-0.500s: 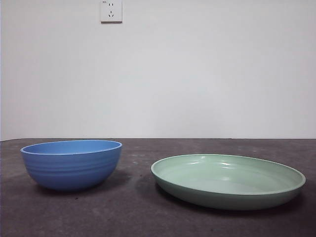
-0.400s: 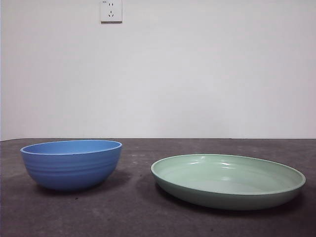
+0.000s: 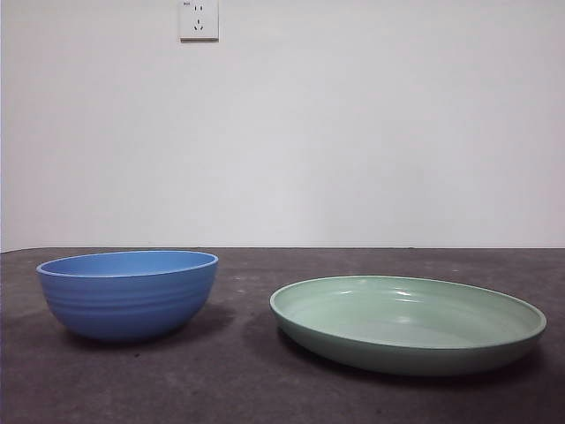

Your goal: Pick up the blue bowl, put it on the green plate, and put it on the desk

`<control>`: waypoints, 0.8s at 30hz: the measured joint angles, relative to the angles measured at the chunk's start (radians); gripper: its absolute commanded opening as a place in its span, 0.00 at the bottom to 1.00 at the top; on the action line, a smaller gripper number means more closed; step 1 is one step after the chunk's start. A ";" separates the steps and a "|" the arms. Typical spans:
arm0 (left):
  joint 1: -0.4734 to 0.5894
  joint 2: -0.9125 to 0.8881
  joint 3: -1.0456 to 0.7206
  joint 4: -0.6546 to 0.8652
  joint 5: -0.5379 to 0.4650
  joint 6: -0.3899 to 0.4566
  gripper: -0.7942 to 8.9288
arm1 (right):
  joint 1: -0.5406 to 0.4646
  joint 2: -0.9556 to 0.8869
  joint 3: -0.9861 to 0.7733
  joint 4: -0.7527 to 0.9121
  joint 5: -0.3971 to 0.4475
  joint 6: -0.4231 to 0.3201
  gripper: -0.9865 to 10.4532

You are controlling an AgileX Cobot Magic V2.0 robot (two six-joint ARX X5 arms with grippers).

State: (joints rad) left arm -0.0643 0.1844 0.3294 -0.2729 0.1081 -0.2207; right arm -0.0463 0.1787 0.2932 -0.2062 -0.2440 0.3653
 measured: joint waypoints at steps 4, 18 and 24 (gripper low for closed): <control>0.000 0.115 0.153 -0.039 0.008 -0.003 0.10 | 0.013 0.108 0.141 -0.116 -0.076 0.007 0.10; 0.000 0.546 0.599 -0.248 0.304 0.034 0.10 | 0.050 0.511 0.589 -0.433 -0.252 -0.209 0.10; 0.000 0.693 0.698 -0.351 0.468 0.062 0.10 | 0.082 0.640 0.682 -0.501 -0.413 -0.266 0.10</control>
State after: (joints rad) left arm -0.0643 0.8772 1.0275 -0.6235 0.5762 -0.1585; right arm 0.0357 0.8192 0.9752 -0.7071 -0.6567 0.0990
